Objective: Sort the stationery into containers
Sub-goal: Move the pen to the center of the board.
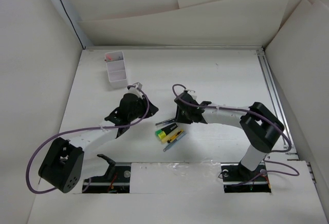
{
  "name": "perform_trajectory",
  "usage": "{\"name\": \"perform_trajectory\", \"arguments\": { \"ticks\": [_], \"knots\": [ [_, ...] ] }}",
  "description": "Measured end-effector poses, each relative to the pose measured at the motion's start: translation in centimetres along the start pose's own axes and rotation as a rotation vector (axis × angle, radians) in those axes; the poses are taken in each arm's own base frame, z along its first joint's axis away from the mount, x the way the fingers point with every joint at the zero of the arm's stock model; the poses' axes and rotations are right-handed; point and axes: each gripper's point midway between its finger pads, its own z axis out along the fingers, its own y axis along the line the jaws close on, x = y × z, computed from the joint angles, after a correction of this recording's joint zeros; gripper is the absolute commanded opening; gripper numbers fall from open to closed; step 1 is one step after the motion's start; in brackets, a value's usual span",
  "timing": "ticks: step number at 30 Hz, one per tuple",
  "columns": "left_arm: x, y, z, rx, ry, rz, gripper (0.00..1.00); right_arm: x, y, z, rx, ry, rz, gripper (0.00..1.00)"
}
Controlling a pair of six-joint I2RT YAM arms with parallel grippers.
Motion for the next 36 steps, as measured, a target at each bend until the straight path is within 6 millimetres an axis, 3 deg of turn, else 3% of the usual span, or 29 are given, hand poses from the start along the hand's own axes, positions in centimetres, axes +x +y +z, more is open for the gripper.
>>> {"name": "perform_trajectory", "arguments": {
  "ticks": [4, 12, 20, 24, 26, 30, 36],
  "knots": [
    [0.2, 0.5, 0.0, -0.02, 0.002, 0.009, 0.21, -1.4, 1.0, 1.0, 0.002, -0.023, -0.004, 0.36],
    [0.2, 1.5, 0.2, -0.061, -0.008, 0.018, 0.21, -4.4, 1.6, 2.6, 0.045, -0.084, -0.029, 0.39],
    [2.0, 4.3, 1.7, -0.162, 0.051, 0.028, 0.19, -6.1, 2.3, 4.0, 0.062, -0.113, -0.047, 0.39],
    [1.8, 5.2, 2.1, -0.201, 0.039, 0.029, 0.19, -6.3, 2.3, 4.1, 0.062, -0.115, -0.053, 0.37],
    [0.9, 5.2, 2.2, -0.215, 0.01, 0.026, 0.19, -6.3, 2.3, 4.1, 0.064, -0.115, -0.06, 0.37],
    [-2.9, 4.1, 3.3, -0.237, -0.082, 0.025, 0.28, -6.3, 2.3, 4.0, 0.063, -0.114, -0.08, 0.37],
    [-8.3, 2.5, 8.3, -0.267, -0.15, 0.023, 0.26, -7.1, 2.9, 2.5, 0.032, -0.13, -0.11, 0.39]
  ]
}}
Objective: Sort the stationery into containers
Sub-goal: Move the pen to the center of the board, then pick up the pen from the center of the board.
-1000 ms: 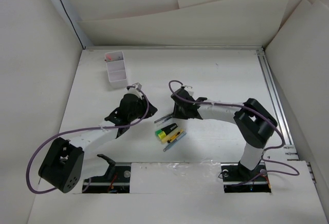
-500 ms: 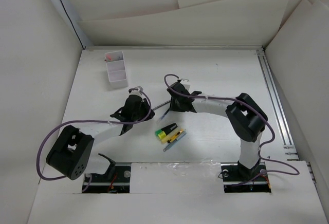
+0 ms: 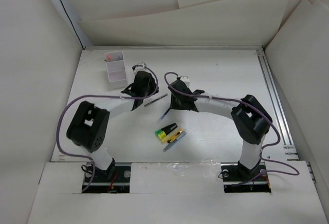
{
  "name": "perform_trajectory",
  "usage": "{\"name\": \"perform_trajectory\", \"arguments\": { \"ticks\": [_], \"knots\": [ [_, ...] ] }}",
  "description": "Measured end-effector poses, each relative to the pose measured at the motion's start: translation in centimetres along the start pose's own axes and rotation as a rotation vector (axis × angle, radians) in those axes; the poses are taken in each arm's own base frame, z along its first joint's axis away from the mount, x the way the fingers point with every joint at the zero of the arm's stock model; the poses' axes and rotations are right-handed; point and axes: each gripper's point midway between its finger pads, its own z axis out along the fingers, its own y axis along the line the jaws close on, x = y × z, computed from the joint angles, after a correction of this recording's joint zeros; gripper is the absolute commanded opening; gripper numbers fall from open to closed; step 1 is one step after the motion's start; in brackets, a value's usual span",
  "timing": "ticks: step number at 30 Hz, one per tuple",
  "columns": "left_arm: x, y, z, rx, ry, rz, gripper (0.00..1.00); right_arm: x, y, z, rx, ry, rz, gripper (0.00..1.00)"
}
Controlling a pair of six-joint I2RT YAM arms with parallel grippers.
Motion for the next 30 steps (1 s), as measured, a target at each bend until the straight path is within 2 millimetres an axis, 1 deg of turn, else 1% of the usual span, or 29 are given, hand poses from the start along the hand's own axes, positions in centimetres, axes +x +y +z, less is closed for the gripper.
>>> {"name": "perform_trajectory", "arguments": {
  "ticks": [3, 6, 7, 8, 10, 14, 15, 16, 19, 20, 22, 25, 27, 30],
  "knots": [
    [0.1, -0.2, 3.3, -0.023, 0.029, 0.023, 0.24, -1.2, 0.3, -1.2, -0.025, -0.029, -0.002, 0.39],
    [2.1, 0.8, 5.8, -0.051, 0.093, 0.053, 0.23, -2.4, 0.4, -2.6, -0.051, -0.064, 0.001, 0.39],
    [3.1, 1.4, 6.2, -0.066, 0.12, 0.061, 0.23, -2.6, 0.3, -2.9, -0.053, -0.07, 0.0, 0.39],
    [3.6, 1.7, 6.5, -0.07, 0.131, 0.061, 0.23, -3.2, 0.3, -3.5, -0.062, -0.086, 0.004, 0.39],
    [3.2, 1.3, 6.5, -0.06, 0.125, 0.067, 0.23, -4.0, 0.2, -4.2, -0.072, -0.105, 0.004, 0.39],
    [3.4, 1.7, 6.5, -0.072, 0.132, 0.074, 0.25, -5.3, 0.0, -5.4, -0.095, -0.137, 0.006, 0.39],
    [3.4, 1.7, 6.5, -0.072, 0.13, 0.074, 0.27, -5.6, -0.1, -5.7, -0.101, -0.142, 0.004, 0.39],
    [3.3, 1.7, 6.5, -0.073, 0.128, 0.075, 0.34, -5.9, -0.1, -5.8, -0.106, -0.148, 0.004, 0.39],
    [3.1, 1.6, 6.4, -0.07, 0.122, 0.08, 0.42, -6.3, 0.0, -6.2, -0.119, -0.159, -0.005, 0.39],
    [3.0, 1.6, 6.2, -0.07, 0.121, 0.084, 0.47, -6.4, 0.0, -6.2, -0.123, -0.161, -0.007, 0.39],
    [2.9, 1.6, 6.0, -0.072, 0.121, 0.092, 0.51, -6.6, 0.1, -6.3, -0.133, -0.164, -0.012, 0.39],
    [2.6, 1.6, 5.6, -0.069, 0.12, 0.112, 0.52, -6.5, 0.2, -6.3, -0.145, -0.158, -0.026, 0.39],
    [2.4, 1.4, 5.4, -0.063, 0.115, 0.124, 0.48, -6.5, 0.3, -6.3, -0.151, -0.155, -0.031, 0.39],
    [2.4, 1.5, 5.2, -0.061, 0.115, 0.143, 0.48, -6.5, 0.4, -6.4, -0.157, -0.153, -0.04, 0.39]
  ]
}}
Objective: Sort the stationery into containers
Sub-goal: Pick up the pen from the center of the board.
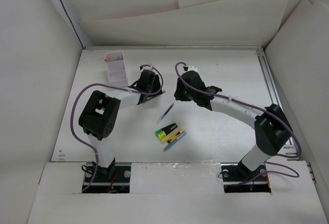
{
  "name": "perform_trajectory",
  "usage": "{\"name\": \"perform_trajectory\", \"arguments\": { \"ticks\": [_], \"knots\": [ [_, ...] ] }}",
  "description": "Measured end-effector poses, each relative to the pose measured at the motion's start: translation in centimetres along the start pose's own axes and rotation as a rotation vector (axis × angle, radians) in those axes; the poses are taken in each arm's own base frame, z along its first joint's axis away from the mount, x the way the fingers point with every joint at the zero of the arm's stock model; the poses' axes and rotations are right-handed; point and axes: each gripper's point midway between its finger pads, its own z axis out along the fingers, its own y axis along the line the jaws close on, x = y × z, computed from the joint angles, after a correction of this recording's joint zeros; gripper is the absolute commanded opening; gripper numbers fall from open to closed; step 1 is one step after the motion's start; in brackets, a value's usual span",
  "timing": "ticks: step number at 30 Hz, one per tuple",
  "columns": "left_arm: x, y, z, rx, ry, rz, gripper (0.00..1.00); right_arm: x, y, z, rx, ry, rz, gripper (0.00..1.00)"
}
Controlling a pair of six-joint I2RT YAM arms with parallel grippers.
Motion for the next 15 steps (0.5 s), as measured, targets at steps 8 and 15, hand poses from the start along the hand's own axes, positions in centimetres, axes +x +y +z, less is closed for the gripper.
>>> {"name": "perform_trajectory", "arguments": {
  "ticks": [8, 15],
  "knots": [
    [0.9, 0.5, -0.1, 0.011, 0.028, 0.105, 0.48, -1.7, 0.2, -1.3, -0.041, -0.052, 0.014, 0.39],
    [1.2, 0.5, -0.1, 0.03, 0.039, 0.165, 0.48, -1.3, -0.3, -1.5, -0.058, -0.054, 0.021, 0.39]
  ]
}}
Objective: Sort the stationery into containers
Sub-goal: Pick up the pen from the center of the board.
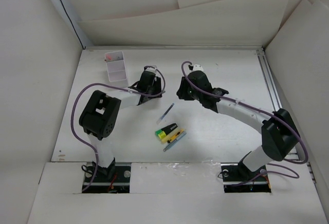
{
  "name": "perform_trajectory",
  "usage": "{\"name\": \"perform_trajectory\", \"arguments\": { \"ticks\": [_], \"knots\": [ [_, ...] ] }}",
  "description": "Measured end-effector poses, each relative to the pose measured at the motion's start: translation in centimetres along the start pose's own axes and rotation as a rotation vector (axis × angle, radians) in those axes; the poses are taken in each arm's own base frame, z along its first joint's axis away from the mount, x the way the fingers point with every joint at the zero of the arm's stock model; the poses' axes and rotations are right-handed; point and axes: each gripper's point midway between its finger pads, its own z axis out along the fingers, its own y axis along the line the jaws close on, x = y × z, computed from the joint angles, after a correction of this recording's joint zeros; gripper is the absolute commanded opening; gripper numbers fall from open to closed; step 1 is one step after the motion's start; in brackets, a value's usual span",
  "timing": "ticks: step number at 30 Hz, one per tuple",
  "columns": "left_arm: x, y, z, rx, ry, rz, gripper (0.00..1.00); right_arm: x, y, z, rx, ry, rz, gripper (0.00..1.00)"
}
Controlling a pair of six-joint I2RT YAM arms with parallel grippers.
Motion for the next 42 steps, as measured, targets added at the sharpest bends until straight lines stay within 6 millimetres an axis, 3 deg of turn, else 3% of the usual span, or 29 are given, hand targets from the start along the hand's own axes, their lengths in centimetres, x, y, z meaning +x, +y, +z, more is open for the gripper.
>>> {"name": "perform_trajectory", "arguments": {
  "ticks": [5, 10, 16, 27, 39, 42],
  "knots": [
    [0.1, -0.6, 1.1, 0.001, 0.003, 0.051, 0.44, 0.5, -0.1, -0.3, -0.011, 0.009, -0.002, 0.39],
    [-0.4, -1.7, 2.3, -0.01, -0.015, 0.088, 0.3, -0.2, 0.0, -1.0, -0.026, -0.009, 0.006, 0.39],
    [-0.6, -1.4, 2.4, -0.032, -0.02, 0.099, 0.23, -1.4, -0.2, -1.9, -0.041, -0.045, 0.022, 0.39],
    [-0.6, -0.7, 2.4, -0.102, -0.026, 0.112, 0.0, -2.3, -0.4, -2.9, -0.057, -0.071, 0.035, 0.39],
    [-0.7, 0.5, 1.8, -0.191, -0.005, 0.079, 0.0, -2.7, -0.7, -3.5, -0.068, -0.085, 0.046, 0.39],
    [-1.6, 1.1, 1.2, -0.206, 0.001, 0.023, 0.0, -2.6, -1.0, -3.4, -0.066, -0.085, 0.05, 0.39]
  ]
}}
